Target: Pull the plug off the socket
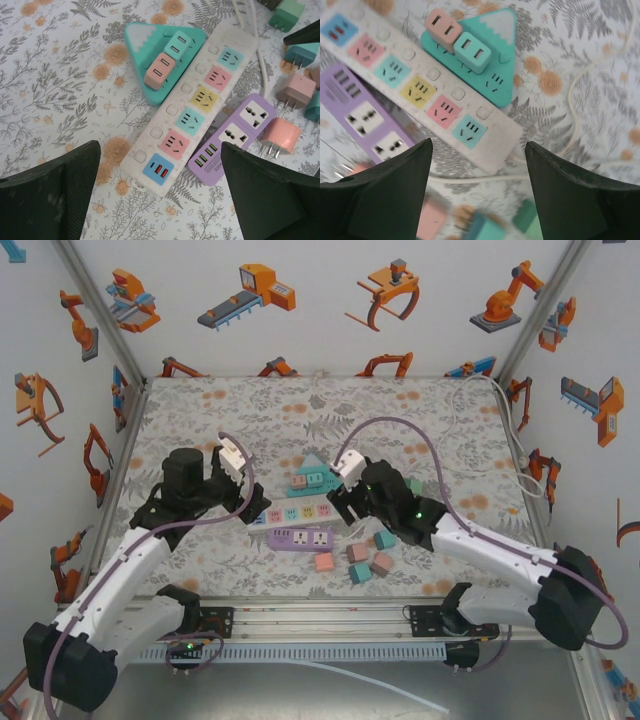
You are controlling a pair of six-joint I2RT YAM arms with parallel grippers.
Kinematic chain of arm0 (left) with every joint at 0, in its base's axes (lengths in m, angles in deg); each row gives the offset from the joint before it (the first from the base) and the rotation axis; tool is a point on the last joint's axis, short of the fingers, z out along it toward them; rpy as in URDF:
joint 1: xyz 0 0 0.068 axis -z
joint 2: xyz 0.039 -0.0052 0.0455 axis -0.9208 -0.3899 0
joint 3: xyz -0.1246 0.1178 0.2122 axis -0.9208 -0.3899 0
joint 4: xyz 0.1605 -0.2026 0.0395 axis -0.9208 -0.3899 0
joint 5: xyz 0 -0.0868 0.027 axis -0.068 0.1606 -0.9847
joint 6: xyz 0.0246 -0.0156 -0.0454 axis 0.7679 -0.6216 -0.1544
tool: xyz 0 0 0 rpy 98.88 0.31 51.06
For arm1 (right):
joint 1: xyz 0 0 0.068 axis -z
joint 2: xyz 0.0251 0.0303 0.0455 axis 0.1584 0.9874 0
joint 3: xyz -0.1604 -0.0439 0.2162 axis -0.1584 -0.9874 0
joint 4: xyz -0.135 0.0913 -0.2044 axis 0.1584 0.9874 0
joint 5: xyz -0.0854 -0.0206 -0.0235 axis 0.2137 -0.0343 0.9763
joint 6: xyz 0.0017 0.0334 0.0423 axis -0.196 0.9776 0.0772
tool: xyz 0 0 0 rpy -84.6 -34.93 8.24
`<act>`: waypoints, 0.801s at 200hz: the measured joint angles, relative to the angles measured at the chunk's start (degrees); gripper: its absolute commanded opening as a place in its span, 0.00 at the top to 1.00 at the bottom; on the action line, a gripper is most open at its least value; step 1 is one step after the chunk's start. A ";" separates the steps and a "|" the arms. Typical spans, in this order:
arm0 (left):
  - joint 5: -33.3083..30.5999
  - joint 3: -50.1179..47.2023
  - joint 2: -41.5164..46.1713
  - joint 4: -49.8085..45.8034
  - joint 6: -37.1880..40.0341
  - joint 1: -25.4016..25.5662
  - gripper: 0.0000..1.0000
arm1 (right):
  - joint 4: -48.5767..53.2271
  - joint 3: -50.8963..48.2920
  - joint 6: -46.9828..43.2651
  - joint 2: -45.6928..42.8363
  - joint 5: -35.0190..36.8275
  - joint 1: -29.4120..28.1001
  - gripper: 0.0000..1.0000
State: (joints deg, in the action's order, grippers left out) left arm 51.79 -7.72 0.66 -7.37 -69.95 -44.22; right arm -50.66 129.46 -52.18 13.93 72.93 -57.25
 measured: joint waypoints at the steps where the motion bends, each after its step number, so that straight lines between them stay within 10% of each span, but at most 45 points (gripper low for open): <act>1: -0.09 0.02 -0.04 0.00 0.02 0.00 0.03 | 0.00 0.15 -0.57 0.22 -0.37 0.15 0.30; 71: -3.10 0.37 -0.70 -0.22 0.44 -0.15 0.03 | 0.55 13.64 -34.07 18.62 -24.90 9.29 0.29; 160: -3.72 0.37 -0.28 -0.24 1.88 -1.51 0.03 | 0.85 27.26 -45.59 37.83 -40.02 12.22 0.36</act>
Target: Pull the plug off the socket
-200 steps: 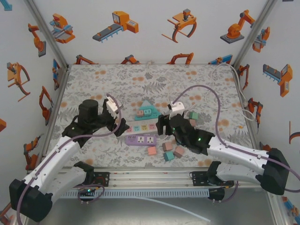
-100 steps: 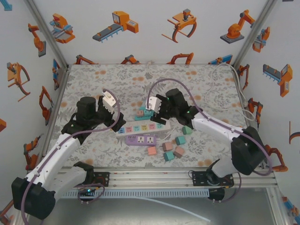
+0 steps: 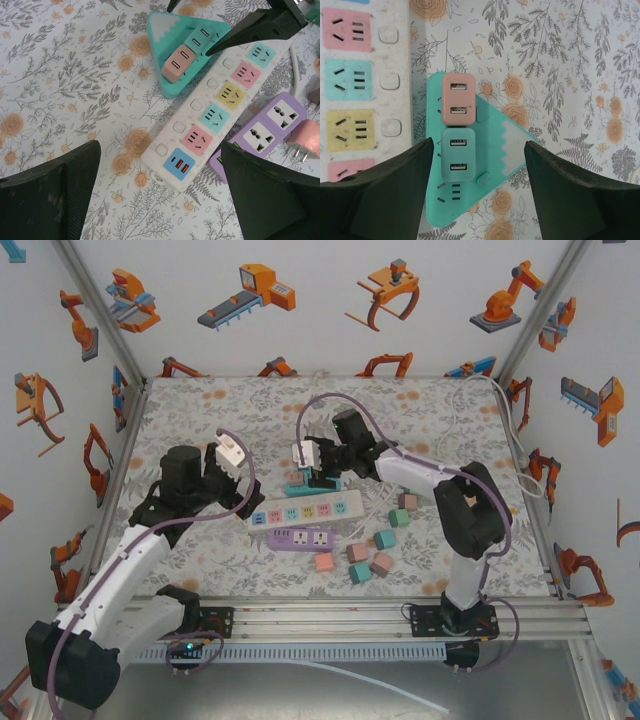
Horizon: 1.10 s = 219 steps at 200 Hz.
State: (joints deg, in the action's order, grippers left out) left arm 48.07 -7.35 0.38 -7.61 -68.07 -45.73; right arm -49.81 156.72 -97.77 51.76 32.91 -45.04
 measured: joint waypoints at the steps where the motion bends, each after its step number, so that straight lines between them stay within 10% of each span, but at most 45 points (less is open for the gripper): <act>1: 0.00 0.00 0.04 0.00 0.02 0.00 0.03 | 0.15 0.09 -0.15 0.09 -0.11 0.09 0.36; 111: -0.70 0.00 -2.14 4.24 -12.26 -0.11 0.02 | 5.18 3.54 -4.33 4.55 -1.60 1.09 0.79; 219: 2.45 10.84 -37.94 26.86 -40.19 0.22 0.23 | 5.27 -1.14 -5.40 1.20 -4.59 -0.09 0.80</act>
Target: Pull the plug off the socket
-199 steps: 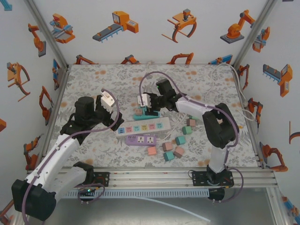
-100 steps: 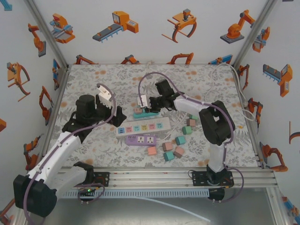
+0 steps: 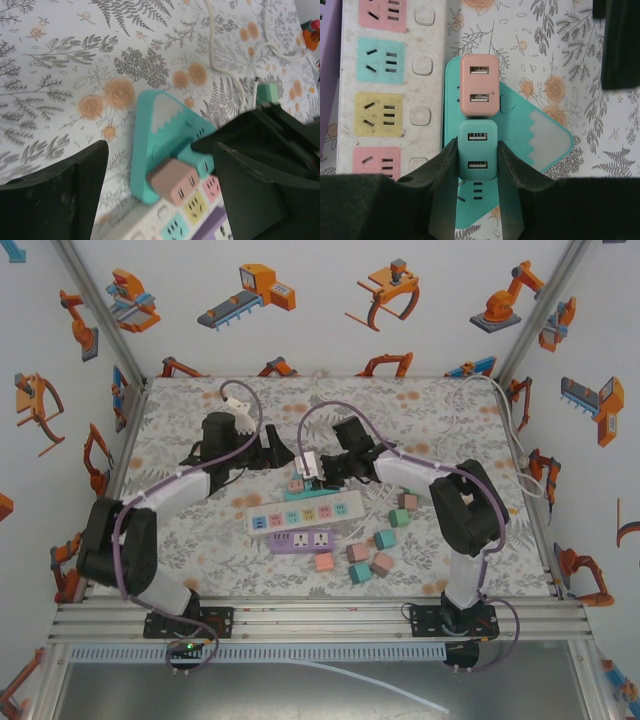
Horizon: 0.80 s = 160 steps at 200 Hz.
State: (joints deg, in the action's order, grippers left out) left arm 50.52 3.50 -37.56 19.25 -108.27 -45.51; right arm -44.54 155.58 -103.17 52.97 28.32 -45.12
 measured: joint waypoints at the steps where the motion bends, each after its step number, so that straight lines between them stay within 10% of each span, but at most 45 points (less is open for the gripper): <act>1: 0.02 0.07 -0.26 0.13 -0.09 0.02 0.23 | 0.00 0.00 0.00 0.00 -0.02 -0.04 0.80; 160: 1.33 1.31 -13.94 2.60 -0.96 3.23 0.43 | 0.02 0.00 -0.04 0.00 0.39 -0.57 0.80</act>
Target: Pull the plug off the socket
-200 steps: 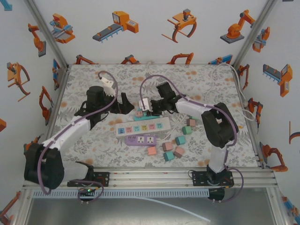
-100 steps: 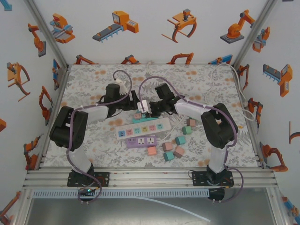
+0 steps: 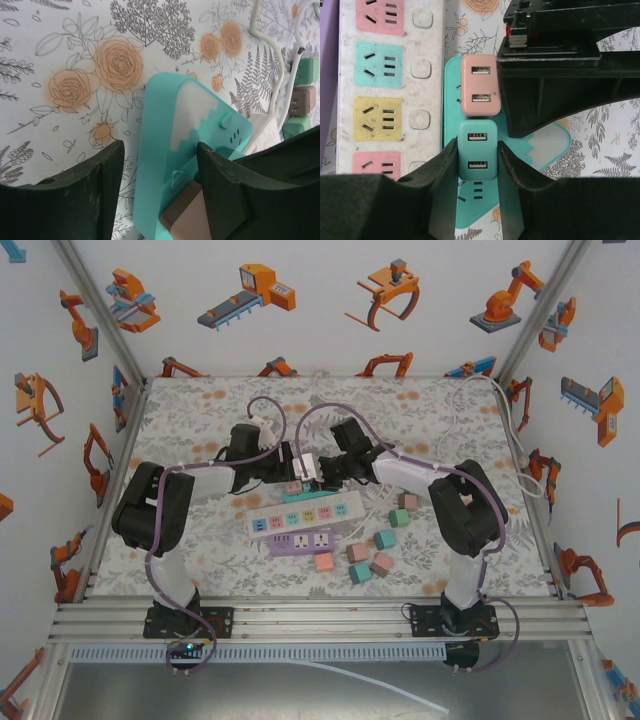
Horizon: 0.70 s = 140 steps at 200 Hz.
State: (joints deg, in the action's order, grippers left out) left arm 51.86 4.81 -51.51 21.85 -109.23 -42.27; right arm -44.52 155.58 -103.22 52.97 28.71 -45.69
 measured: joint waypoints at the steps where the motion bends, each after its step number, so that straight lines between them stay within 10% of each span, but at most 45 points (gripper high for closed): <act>1: 0.02 0.00 -0.02 -0.02 0.00 0.00 0.43 | 0.00 0.02 0.00 0.00 -0.02 0.00 0.80; 140: -1.05 0.44 0.04 -1.70 0.50 -0.02 0.44 | -0.28 0.13 2.16 0.00 -0.57 0.24 0.81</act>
State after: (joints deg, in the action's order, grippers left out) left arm 50.81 5.24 -51.47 20.15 -108.73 -42.30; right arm -44.80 155.71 -101.05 52.97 28.15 -45.45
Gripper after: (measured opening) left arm 0.567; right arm 0.334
